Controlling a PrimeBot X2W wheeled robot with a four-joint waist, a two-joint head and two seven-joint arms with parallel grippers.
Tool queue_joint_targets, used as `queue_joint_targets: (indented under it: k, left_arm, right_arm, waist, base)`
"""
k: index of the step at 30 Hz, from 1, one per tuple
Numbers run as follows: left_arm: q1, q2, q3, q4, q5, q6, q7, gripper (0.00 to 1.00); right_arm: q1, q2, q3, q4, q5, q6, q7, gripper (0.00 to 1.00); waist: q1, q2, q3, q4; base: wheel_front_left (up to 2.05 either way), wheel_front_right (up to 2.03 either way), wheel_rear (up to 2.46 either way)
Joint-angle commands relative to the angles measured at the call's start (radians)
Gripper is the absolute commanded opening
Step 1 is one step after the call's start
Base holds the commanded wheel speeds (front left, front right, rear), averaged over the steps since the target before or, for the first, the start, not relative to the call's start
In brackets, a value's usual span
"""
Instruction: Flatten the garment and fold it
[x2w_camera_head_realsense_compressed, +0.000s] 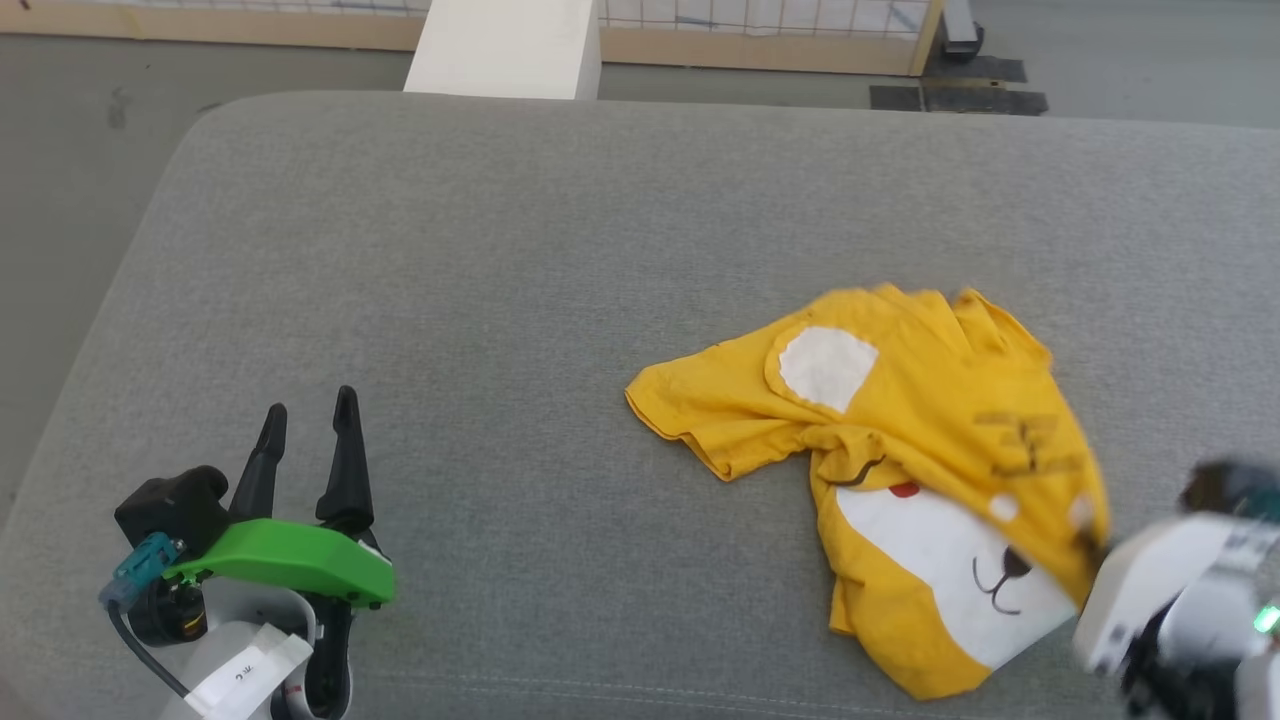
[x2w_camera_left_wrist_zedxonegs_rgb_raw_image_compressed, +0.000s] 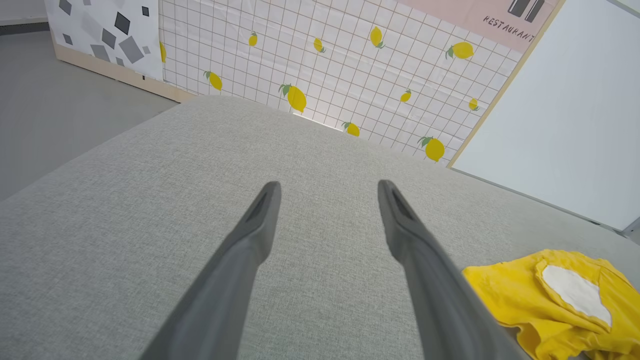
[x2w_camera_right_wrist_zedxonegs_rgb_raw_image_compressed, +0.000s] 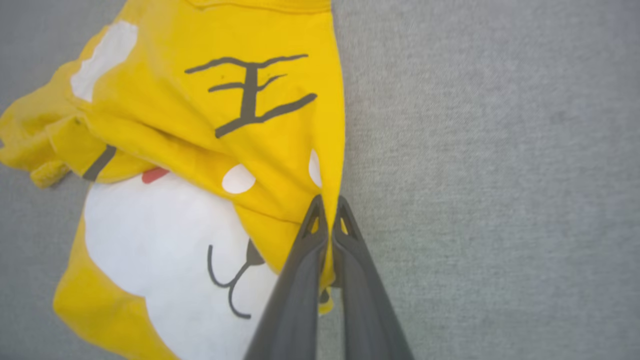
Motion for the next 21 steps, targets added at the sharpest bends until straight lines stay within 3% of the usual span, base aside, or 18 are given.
queue_joint_targets:
  k: [1, 2, 3, 4, 5, 9, 14, 17, 21]
  left_arm:
    - [0.015, 0.002, 0.000, -0.003, -0.005, 0.007, 0.005, 1.00]
    - [0.016, 0.002, 0.001, -0.003, -0.006, 0.008, 0.006, 1.00]
    - [0.018, 0.003, 0.001, -0.003, -0.008, 0.009, 0.009, 1.00]
    - [0.021, 0.004, 0.001, -0.002, -0.009, 0.010, 0.011, 1.00]
    - [0.024, 0.005, 0.001, -0.002, -0.010, 0.012, 0.013, 1.00]
    - [0.026, 0.000, -0.002, -0.003, -0.022, 0.017, 0.031, 1.00]
    - [-0.037, -0.046, -0.018, -0.010, -0.070, 0.030, 0.108, 1.00]
    - [-0.135, -0.077, -0.064, 0.008, -0.090, 0.030, 0.211, 1.00]
    - [-0.277, -0.089, -0.149, 0.091, -0.098, 0.033, 0.424, 1.00]
  right_arm:
    - [0.038, 0.005, 0.029, 0.003, 0.049, 0.003, 0.015, 0.00]
    - [0.054, 0.005, 0.043, 0.009, 0.065, 0.003, 0.017, 0.00]
    - [0.063, 0.005, 0.053, 0.016, 0.099, 0.003, 0.003, 0.09]
    - [0.063, 0.005, 0.054, 0.026, 0.142, 0.003, -0.015, 0.89]
    - [0.060, 0.005, 0.056, 0.031, 0.163, 0.003, -0.045, 1.00]
    - [0.025, 0.005, 0.011, 0.014, 0.222, 0.003, -0.161, 1.00]
    - [0.001, 0.005, -0.098, -0.036, 0.203, 0.003, -0.236, 1.00]
    - [0.002, 0.005, -0.146, -0.053, 0.190, 0.003, -0.236, 1.00]
    - [-0.001, 0.005, -0.140, -0.048, 0.198, 0.003, -0.232, 1.00]
  waist:
    - [0.0000, -0.0001, -0.004, -0.011]
    - [0.0000, -0.0001, -0.004, -0.014]
    - [0.0000, -0.0001, -0.005, -0.018]
    - [0.0000, -0.0001, -0.007, -0.022]
    - [0.0000, -0.0001, -0.009, -0.027]
    - [0.0000, -0.0001, -0.018, -0.049]
    - [0.0000, -0.0001, -0.011, -0.076]
    - [0.0000, -0.0001, 0.005, -0.101]
    - [0.0000, -0.0001, 0.026, -0.153]
  base:
    - [0.00, 0.00, 0.00]
    - [0.00, 0.00, 0.00]
    - [0.00, 0.00, 0.00]
    - [0.00, 0.00, 0.00]
    - [0.00, 0.00, 0.00]
    - [0.00, 0.00, 0.00]
    - [0.00, 0.00, 0.00]
    - [0.00, 0.00, 0.00]
    - [0.00, 0.00, 0.00]
